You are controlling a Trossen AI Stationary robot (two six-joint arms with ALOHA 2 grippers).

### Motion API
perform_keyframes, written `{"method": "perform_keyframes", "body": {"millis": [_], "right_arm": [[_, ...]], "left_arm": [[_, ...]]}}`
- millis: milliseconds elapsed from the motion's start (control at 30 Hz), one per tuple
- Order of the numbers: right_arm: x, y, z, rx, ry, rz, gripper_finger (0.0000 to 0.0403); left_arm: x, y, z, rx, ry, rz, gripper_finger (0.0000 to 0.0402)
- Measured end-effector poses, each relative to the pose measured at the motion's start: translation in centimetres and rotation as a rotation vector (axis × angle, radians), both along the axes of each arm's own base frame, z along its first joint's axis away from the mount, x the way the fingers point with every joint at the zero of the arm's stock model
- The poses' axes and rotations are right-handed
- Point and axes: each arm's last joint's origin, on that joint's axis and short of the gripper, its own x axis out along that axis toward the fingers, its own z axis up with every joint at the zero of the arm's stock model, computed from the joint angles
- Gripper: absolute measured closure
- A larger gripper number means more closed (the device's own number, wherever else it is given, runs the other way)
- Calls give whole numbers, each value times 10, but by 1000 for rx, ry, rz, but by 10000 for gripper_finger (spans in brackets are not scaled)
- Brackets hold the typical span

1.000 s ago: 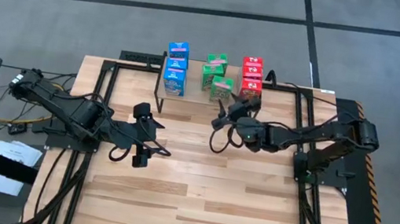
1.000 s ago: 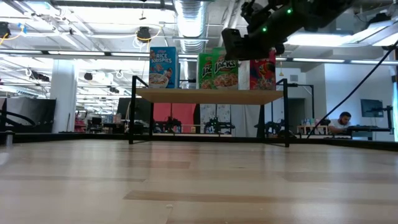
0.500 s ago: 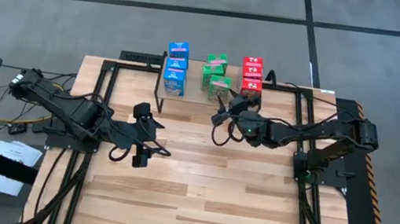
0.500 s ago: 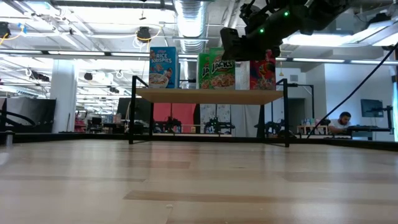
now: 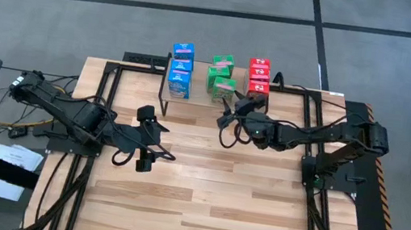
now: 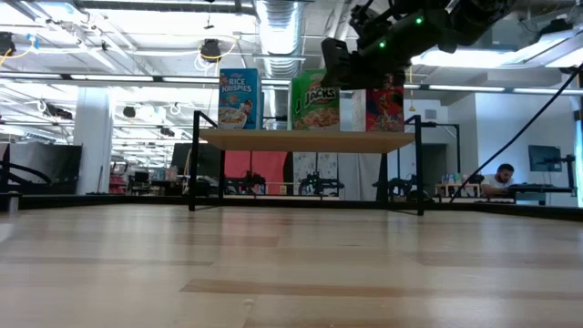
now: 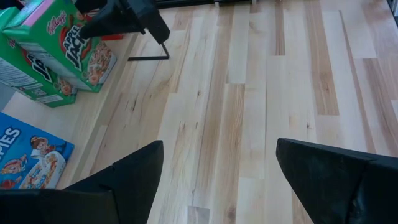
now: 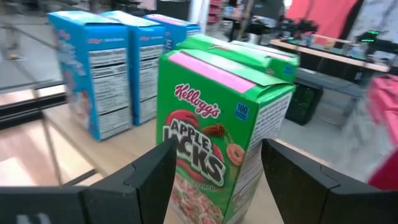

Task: Stack cereal on shelf
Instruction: Put the green cereal box on the shelf aligned with the other green cereal boxes

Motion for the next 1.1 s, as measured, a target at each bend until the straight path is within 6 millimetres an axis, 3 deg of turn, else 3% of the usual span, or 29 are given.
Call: {"method": "perform_keyframes", "body": {"millis": [1100], "right_arm": [[2, -13, 4, 17, -55, 113, 142]], "left_arm": [[0, 0, 0, -1, -1, 0, 98]]}}
